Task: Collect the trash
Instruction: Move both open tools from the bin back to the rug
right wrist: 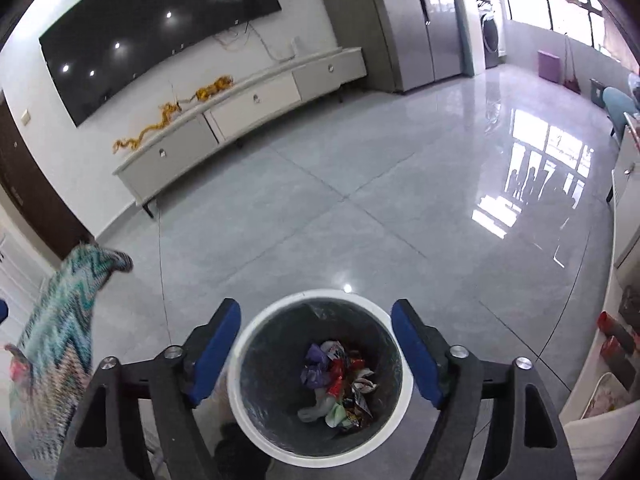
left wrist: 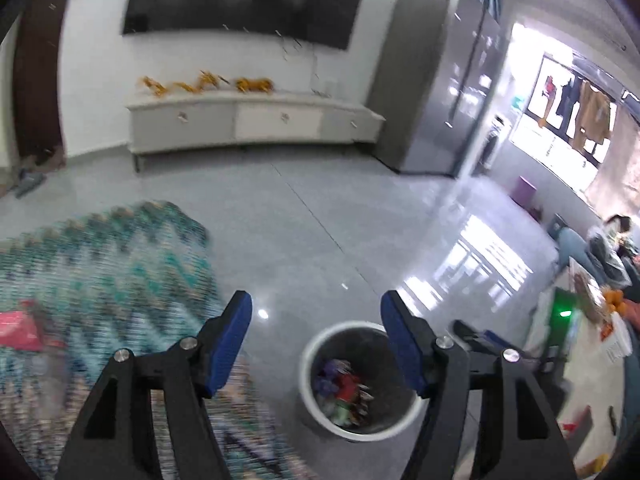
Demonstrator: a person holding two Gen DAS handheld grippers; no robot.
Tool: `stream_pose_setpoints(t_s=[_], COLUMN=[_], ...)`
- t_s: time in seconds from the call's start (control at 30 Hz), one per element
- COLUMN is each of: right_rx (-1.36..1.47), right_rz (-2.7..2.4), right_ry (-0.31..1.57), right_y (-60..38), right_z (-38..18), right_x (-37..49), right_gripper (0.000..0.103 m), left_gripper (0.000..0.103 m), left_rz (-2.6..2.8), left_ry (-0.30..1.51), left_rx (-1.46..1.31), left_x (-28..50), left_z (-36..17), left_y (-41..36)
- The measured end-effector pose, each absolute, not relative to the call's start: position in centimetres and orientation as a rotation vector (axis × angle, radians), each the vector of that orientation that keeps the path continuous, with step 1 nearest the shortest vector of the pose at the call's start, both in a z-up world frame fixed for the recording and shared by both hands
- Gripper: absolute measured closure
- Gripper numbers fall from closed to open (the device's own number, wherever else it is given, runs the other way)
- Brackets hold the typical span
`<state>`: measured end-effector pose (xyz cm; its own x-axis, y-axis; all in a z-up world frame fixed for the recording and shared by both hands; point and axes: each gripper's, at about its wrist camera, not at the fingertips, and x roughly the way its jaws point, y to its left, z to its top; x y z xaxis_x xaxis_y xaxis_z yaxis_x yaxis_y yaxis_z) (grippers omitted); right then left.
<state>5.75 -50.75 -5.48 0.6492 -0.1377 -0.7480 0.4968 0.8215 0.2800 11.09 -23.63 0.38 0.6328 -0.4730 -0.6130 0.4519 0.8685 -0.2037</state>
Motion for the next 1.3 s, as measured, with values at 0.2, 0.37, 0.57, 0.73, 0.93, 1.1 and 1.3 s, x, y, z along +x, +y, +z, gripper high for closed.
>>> stream_pose_setpoints(t_s=[0.2, 0.37, 0.57, 0.73, 0.93, 1.1, 1.3], right_rx=[0.464, 0.429, 0.392, 0.334, 0.285, 0.26, 0.214], right_rz=[-0.382, -0.372, -0.32, -0.276, -0.193, -0.144, -0.095], right_ry=[0.695, 0.634, 0.591, 0.577, 0.571, 0.563, 0.584], right_y=[-48.2, -45.4, -41.1, -37.4, -33.4, -30.4, -27.0], right_z=[-1.0, 1.8, 4.3, 5.4, 5.9, 6.3, 6.6], right_x=[5.4, 5.2, 5.4, 6.1, 6.6, 6.9, 7.4], right_gripper=[0.006, 0.0, 0.0, 0.0, 0.0, 0.0, 0.0], left_gripper=[0.038, 0.029, 0.026, 0.023, 0.02, 0.019, 0.016], left_rz=[-0.374, -0.239, -0.119, -0.037, 0.012, 0.053, 0.098], left_ry=[0.624, 0.578, 0.563, 0.531, 0.518, 0.501, 0.483], left_rx=[-0.031, -0.029, -0.075, -0.086, -0.114, -0.125, -0.147], left_x=[10.0, 9.6, 9.4, 8.6, 7.1, 6.0, 4.7], left_z=[2.2, 3.1, 3.2, 3.5, 3.7, 3.9, 3.9], left_y=[-17.4, -12.4, -7.2, -4.2, -1.6, 0.6, 3.7])
